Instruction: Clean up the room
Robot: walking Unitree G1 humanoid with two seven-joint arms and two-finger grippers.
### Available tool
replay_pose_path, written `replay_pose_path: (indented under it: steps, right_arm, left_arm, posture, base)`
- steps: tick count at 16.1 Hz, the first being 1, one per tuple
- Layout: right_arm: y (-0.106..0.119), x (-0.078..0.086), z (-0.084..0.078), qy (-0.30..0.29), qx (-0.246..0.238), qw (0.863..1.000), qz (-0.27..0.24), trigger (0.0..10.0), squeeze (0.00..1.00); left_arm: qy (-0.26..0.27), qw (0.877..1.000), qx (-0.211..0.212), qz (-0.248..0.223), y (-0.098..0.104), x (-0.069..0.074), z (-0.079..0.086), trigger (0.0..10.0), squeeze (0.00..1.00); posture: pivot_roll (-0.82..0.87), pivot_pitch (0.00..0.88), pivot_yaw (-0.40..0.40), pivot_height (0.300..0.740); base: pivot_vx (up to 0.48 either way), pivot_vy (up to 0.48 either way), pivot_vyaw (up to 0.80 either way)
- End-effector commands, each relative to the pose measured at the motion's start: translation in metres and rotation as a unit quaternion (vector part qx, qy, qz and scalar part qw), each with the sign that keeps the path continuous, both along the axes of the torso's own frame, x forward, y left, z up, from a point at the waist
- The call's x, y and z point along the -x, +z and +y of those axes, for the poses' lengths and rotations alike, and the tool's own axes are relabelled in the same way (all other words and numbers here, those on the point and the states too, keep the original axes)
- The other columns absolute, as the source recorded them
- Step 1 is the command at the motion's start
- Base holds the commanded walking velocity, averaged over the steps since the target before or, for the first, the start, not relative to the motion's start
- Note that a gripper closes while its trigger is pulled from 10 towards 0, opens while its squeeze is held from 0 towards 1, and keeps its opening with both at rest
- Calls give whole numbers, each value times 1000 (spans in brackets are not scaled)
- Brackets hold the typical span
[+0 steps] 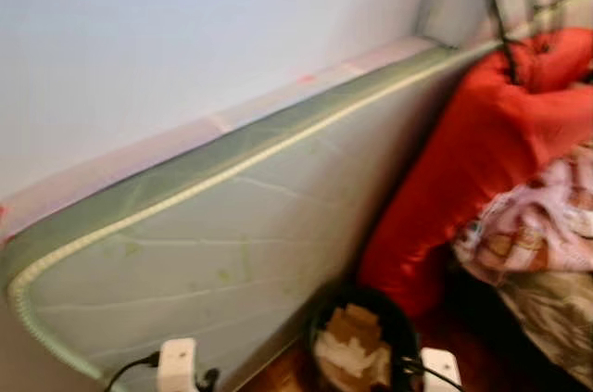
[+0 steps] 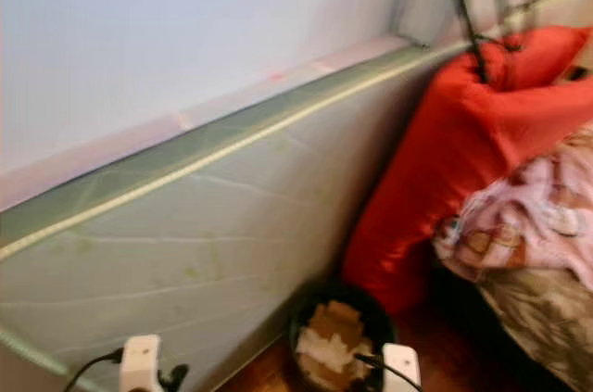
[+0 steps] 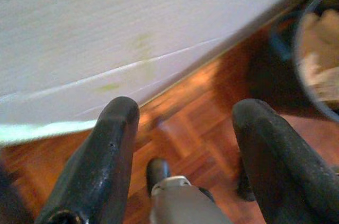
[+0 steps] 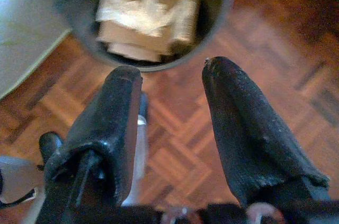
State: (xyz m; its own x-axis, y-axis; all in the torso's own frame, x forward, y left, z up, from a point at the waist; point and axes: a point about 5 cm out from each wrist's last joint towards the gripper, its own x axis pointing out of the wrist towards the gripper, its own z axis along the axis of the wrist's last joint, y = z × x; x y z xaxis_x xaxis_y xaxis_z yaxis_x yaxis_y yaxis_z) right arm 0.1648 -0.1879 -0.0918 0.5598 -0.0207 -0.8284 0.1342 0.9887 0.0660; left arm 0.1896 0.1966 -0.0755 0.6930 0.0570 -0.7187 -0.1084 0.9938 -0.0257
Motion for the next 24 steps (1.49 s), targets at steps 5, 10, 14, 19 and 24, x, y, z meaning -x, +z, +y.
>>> replay_pose_path:
  steps: [5,10,14,19,24]
  right_arm:
    - [13,-19,-27,-10,-27,1000,-6,10000,0]
    - [13,-19,-28,-18,-28,999,-9,10000,0]
    - [12,-18,-27,-19,-29,999,-8,10000,0]
    - [11,-16,-26,-16,-30,999,-5,10000,0]
    - [10,-14,-27,-16,-30,999,-6,10000,0]
  left_arm:
    - [-8,998,-20,55,-2,4,19,10000,0]
    - [-6,998,-24,54,-2,4,19,10000,0]
    - [23,998,-11,54,-3,7,20,10000,0]
    - [30,998,-10,55,-4,10,20,10000,0]
    - [32,998,-8,58,-6,12,19,10000,0]
  posture:
    - [136,0,-131,740]
    - [134,0,-132,740]
    - [128,0,-122,740]
    - [128,0,-120,740]
    - [133,0,-124,740]
  base:
    - [0,-241,-362]
    - [0,-242,0]
    - [0,-243,0]
    - [0,-193,0]
    - [0,-258,0]
